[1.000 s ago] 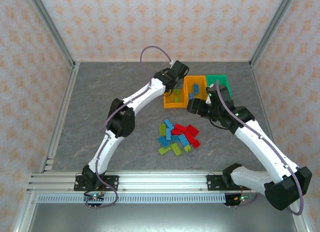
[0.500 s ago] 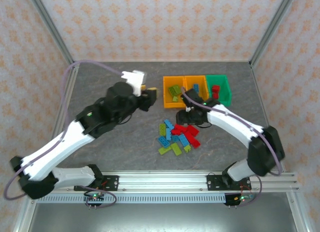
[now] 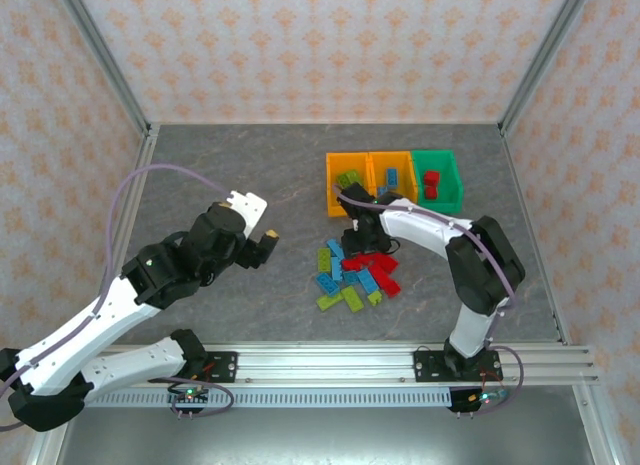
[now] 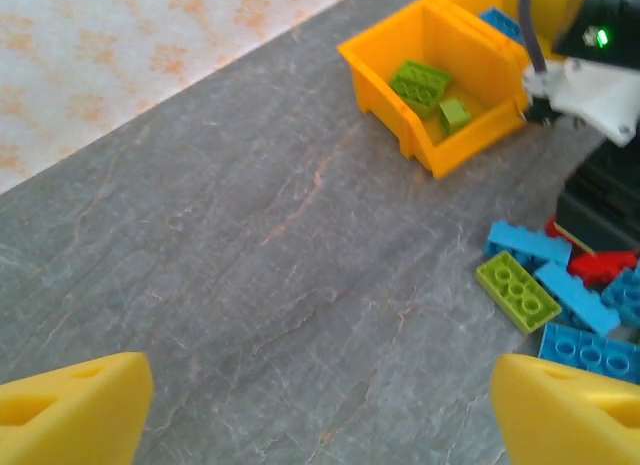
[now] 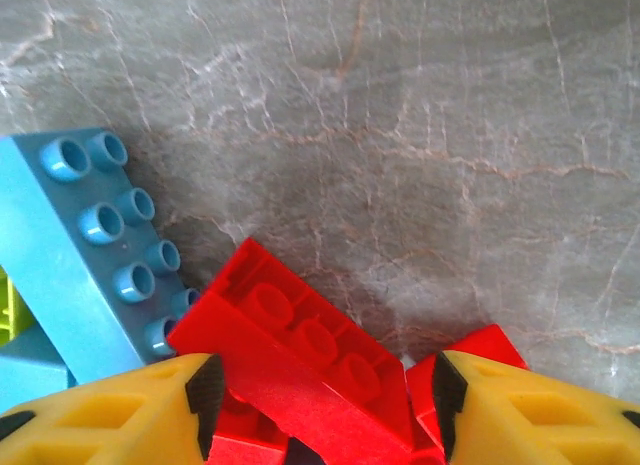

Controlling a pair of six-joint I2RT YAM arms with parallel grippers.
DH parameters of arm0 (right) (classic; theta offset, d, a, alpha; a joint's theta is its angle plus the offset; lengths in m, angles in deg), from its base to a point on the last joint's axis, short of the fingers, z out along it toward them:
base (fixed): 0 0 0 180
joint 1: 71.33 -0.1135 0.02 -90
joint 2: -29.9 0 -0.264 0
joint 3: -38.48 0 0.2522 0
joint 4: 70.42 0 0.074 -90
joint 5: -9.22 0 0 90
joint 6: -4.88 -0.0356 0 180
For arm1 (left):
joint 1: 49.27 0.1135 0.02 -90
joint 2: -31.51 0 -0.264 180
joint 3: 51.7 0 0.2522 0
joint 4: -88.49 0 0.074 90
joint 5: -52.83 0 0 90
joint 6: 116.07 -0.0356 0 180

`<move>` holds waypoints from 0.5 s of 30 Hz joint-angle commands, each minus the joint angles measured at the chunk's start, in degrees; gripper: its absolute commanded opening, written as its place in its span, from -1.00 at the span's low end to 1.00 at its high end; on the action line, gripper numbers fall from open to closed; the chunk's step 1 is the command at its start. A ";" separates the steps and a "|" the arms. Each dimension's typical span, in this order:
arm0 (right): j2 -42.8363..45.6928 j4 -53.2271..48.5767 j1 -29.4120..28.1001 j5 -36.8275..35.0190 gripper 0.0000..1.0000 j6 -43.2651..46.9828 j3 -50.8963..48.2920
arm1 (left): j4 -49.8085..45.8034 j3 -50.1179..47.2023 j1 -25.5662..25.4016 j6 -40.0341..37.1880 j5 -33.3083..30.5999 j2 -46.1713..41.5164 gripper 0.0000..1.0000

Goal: Sort the legos into containers by color

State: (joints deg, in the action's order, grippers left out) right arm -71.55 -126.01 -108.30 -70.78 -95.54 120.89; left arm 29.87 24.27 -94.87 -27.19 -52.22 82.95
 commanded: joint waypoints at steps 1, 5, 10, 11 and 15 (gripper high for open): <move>-2.82 -0.18 -0.12 -0.70 0.23 0.06 0.23 | -0.25 -1.02 0.87 -3.28 3.72 -0.90 0.84; -4.15 0.13 -0.12 -2.85 0.10 -0.76 0.56 | -0.22 -2.41 1.21 -3.28 3.62 -0.18 0.88; -5.68 0.62 -0.14 0.88 0.14 -0.18 1.61 | 0.56 -3.05 2.18 -3.22 4.91 -0.28 0.89; -6.13 0.64 -0.12 1.62 0.21 -0.04 1.81 | 0.67 -3.14 2.35 -3.17 5.09 -0.37 0.89; -7.15 1.57 -0.03 4.22 0.35 0.47 2.15 | 0.80 -3.30 2.97 -3.01 5.94 -0.38 0.89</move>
State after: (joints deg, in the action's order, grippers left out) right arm -75.87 -123.56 -108.30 -67.61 -95.67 123.51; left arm 30.02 21.61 -92.58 -29.20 -47.60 82.91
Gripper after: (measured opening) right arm 0.671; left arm 0.945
